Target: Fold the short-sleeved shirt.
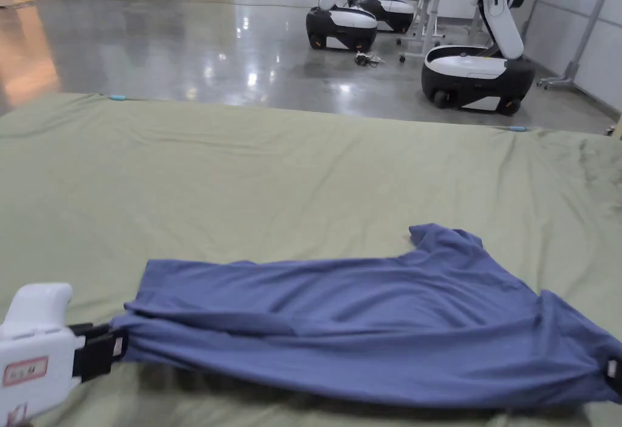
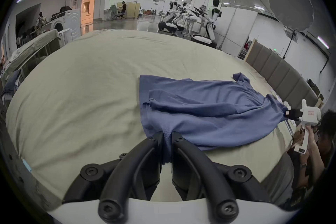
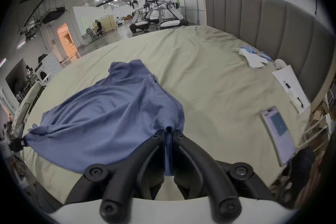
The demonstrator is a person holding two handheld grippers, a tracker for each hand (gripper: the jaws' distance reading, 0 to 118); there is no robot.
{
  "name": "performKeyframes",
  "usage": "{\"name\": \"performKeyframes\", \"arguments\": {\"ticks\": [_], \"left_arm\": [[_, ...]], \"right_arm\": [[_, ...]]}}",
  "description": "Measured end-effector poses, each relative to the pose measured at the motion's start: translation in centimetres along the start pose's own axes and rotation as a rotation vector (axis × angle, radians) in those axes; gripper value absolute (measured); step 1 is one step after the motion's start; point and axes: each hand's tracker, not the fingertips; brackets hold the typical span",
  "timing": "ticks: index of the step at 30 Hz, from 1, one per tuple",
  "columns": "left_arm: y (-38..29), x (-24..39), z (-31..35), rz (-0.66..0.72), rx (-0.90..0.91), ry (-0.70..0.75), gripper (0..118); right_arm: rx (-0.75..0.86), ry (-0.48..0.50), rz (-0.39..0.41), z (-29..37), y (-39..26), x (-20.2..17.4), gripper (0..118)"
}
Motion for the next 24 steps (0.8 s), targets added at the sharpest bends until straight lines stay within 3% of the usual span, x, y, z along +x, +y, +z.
{"name": "performKeyframes", "arguments": {"ticks": [5, 9, 10, 11, 12, 13, 14, 17, 21, 24], "left_arm": [[-3.7, -0.8, 2.2, 0.019, -0.043, -0.008, 9], [-5.3, -1.4, 2.2, 0.031, -0.053, -0.023, 10], [-5.4, -1.6, 2.1, 0.037, -0.051, -0.023, 17], [-5.5, -1.7, 2.2, 0.035, -0.044, 0.001, 32], [-5.5, -1.6, 2.5, 0.037, -0.011, 0.007, 50], [-5.4, -1.4, 3.1, 0.032, 0.029, 0.026, 64], [-5.2, -1.2, 4.2, 0.025, 0.08, 0.022, 65], [-4.2, 0.6, 7.8, -0.033, 0.276, 0.042, 65], [-2.8, 4.5, 12.0, -0.168, 0.495, 0.085, 65], [-2.6, 7.0, 13.3, -0.192, 0.551, 0.109, 65]], "right_arm": [[-0.023, 0.024, -0.05, 4.2, -4.6, 1.4, 8], [-0.034, 0.03, -0.019, 5.1, -6.7, 0.8, 8], [-0.031, 0.026, -0.007, 4.9, -7.0, 0.7, 9], [-0.038, 0.006, 0.02, 4.5, -6.9, 0.6, 16], [-0.038, -0.022, 0.039, 4.2, -6.8, 0.7, 33], [-0.018, -0.02, 0.032, 4.5, -6.7, 0.7, 59], [0.013, -0.016, 0.023, 5.0, -6.6, 0.7, 65], [0.175, 0.092, -0.019, 6.9, -5.7, 0.8, 69], [0.302, 0.081, 0.058, 9.4, -4.4, -1.3, 70], [0.342, 0.138, 0.108, 11.4, -3.9, -4.7, 70]]}}
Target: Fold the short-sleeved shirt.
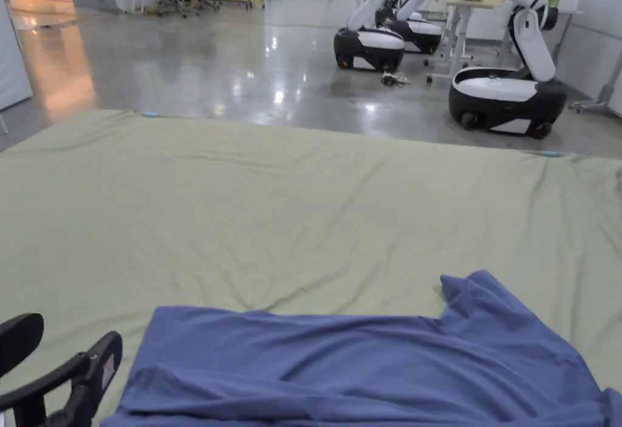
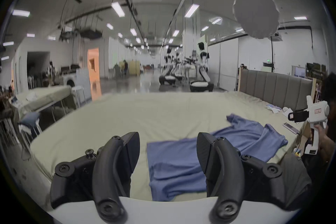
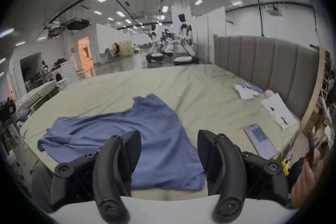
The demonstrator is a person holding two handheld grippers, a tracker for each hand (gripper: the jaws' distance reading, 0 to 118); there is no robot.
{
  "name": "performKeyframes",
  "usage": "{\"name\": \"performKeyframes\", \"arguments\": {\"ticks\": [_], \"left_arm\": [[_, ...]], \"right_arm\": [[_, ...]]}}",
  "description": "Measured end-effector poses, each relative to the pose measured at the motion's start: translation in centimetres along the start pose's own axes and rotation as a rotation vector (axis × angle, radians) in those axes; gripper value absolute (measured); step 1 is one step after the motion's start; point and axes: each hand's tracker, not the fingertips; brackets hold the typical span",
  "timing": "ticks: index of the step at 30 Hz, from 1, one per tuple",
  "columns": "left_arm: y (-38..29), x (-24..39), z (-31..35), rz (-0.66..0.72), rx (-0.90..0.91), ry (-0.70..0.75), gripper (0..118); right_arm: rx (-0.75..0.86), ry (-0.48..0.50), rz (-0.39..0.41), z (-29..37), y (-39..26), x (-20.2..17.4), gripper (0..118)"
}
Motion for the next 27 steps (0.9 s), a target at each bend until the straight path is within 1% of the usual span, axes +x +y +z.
{"name": "performKeyframes", "arguments": {"ticks": [2, 4, 7, 8, 9, 10, 11, 12, 13, 15, 17, 21, 23, 24, 27], "left_arm": [[0.4, 1.0, 0.4, 0.036, 0.015, 0.009, 65], [0.8, 1.6, 0.8, 0.059, 0.021, -0.017, 65], [1.1, 2.7, 1.4, 0.018, 0.038, -0.023, 65], [1.0, 2.7, 1.6, 0.002, 0.039, -0.031, 62], [0.8, 2.5, 1.8, -0.007, 0.048, -0.034, 55], [0.9, 2.6, 1.7, -0.011, 0.041, -0.037, 24], [0.8, 2.8, 1.6, -0.018, 0.044, -0.011, 5], [1.0, 2.6, 1.6, -0.019, 0.035, -0.021, 5], [0.7, 2.4, 1.6, -0.015, 0.018, -0.031, 4], [0.5, 2.2, 1.3, 0.007, 0.016, -0.029, 3], [0.3, 2.0, 1.0, 0.012, 0.007, -0.028, 3], [0.4, 1.0, 0.0, 0.058, -0.038, -0.048, 3], [0.6, 0.2, -1.0, 0.087, -0.054, -0.053, 3], [0.7, -0.1, -1.6, 0.091, -0.061, -0.053, 3], [0.6, -1.3, -4.3, 0.095, -0.086, -0.049, 3]], "right_arm": [[0.023, 0.037, 0.015, 0.5, 0.4, -1.8, 70], [0.034, 0.074, 0.034, 1.0, 0.8, -3.4, 70], [0.065, 0.148, 0.062, 1.8, 1.1, -5.2, 69], [0.072, 0.157, 0.068, 2.1, 1.3, -5.7, 65], [0.073, 0.165, 0.072, 2.2, 1.4, -6.1, 53], [0.074, 0.166, 0.075, 2.3, 1.6, -6.6, 27], [0.097, 0.162, 0.085, 2.5, 1.6, -7.1, 5], [0.105, 0.17, 0.095, 2.6, 1.7, -7.2, 0], [0.093, 0.183, 0.104, 2.5, 1.9, -7.5, 0], [0.087, 0.163, 0.13, 2.4, 2.0, -8.1, 0], [0.085, 0.165, 0.143, 2.3, 2.1, -8.5, 0], [0.073, 0.188, 0.125, 2.0, 2.0, -8.8, 0], [0.061, 0.193, 0.134, 1.8, 1.8, -9.2, 0], [0.055, 0.196, 0.139, 1.6, 1.4, -8.5, 0], [0.038, 0.211, 0.14, 1.3, 1.1, -8.3, 0]]}}
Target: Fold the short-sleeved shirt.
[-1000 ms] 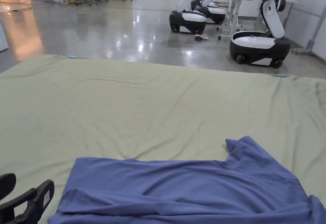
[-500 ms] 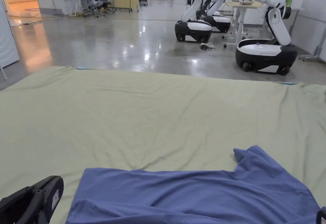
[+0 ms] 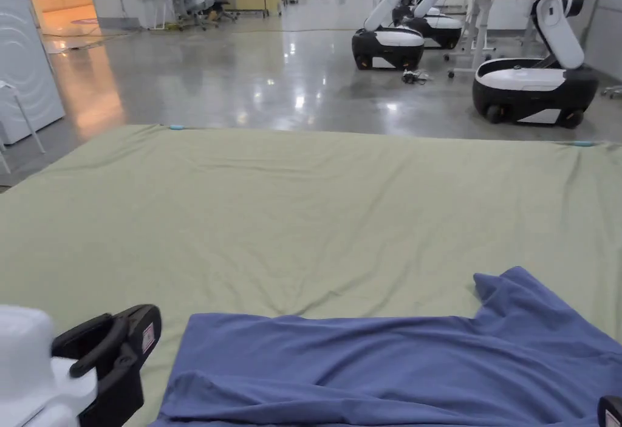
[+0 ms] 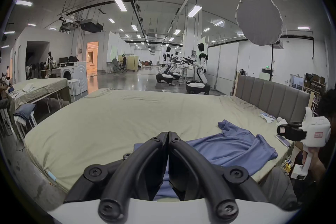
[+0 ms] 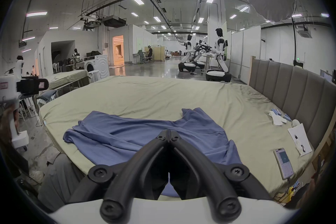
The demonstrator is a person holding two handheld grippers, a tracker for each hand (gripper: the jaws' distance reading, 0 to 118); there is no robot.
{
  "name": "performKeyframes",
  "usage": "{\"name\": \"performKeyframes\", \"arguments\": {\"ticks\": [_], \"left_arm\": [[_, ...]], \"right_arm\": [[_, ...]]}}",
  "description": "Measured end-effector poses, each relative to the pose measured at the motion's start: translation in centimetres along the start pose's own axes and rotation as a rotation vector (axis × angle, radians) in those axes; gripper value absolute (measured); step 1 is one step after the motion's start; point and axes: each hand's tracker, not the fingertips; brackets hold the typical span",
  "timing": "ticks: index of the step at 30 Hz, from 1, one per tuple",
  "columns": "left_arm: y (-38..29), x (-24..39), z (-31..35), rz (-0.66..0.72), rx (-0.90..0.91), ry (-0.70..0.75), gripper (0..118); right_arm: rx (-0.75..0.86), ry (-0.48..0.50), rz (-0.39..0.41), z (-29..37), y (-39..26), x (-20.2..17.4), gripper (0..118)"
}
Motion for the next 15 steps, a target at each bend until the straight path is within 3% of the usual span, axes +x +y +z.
{"name": "performKeyframes", "arguments": {"ticks": [5, 8, 9, 11, 13, 15], "left_arm": [[1.1, -3.2, -9.6, 0.04, -0.286, -0.059, 4], [0.7, -5.1, -16.2, -0.007, -0.415, -0.031, 9], [0.3, -5.6, -18.3, 0.013, -0.462, -0.007, 14], [-0.6, -7.3, -22.4, 0.107, -0.579, 0.011, 50], [-1.8, -8.5, -25.1, 0.178, -0.653, 0.04, 52], [-3.3, -8.5, -27.1, 0.146, -0.714, 0.098, 52]], "right_arm": [[-0.027, 0.014, 0.001, -0.8, -1.0, 1.5, 0], [-0.038, 0.023, -0.042, -1.2, -1.4, 2.8, 0], [-0.043, 0.024, -0.056, -1.4, -1.6, 3.1, 0], [-0.054, 0.018, -0.08, -1.6, -2.2, 4.0, 0], [-0.07, 0.005, -0.093, -1.7, -2.7, 4.6, 0], [-0.087, -0.015, -0.108, -1.5, -3.4, 5.5, 0]]}}
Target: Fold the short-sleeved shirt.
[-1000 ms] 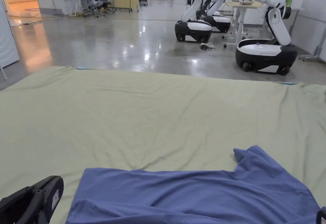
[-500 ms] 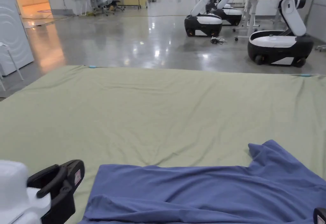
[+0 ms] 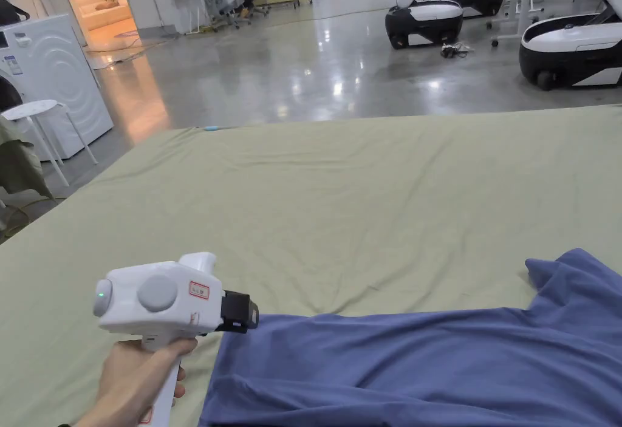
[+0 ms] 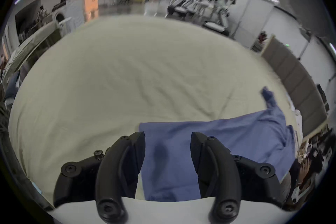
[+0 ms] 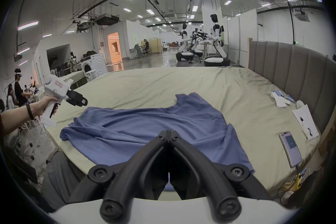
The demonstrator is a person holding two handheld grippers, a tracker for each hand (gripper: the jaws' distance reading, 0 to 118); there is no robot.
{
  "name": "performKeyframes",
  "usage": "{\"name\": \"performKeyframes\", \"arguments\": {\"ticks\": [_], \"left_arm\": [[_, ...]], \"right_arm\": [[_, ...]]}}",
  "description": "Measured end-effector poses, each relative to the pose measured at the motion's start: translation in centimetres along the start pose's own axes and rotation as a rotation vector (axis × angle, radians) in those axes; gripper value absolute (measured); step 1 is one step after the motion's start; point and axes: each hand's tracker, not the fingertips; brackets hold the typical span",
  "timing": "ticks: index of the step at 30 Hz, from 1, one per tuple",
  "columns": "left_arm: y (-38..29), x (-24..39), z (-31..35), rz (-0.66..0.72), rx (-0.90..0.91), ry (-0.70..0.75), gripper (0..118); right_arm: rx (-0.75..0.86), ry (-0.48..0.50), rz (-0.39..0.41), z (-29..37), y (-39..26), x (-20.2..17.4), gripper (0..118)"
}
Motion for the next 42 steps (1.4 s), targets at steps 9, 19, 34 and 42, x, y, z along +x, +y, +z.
{"name": "performKeyframes", "arguments": {"ticks": [9, 19, 34, 42], "left_arm": [[-0.3, 2.6, -4.1, -0.116, -0.073, 0.081, 14], [-0.1, 4.9, -5.0, -0.21, -0.142, 0.156, 12], [-0.6, 4.5, -3.5, -0.17, -0.126, 0.138, 11], [-4.2, 1.3, 10.0, -0.132, 0.163, -0.094, 7]], "right_arm": [[-0.069, -0.049, -0.13, -1.1, -0.5, 4.5, 0], [-0.276, -0.04, -0.132, -15.5, 11.2, 11.7, 84], [-0.666, -0.161, -0.082, -27.5, 7.3, 13.8, 5], [-0.391, -0.063, -0.061, -12.6, 10.0, 11.9, 5]]}}
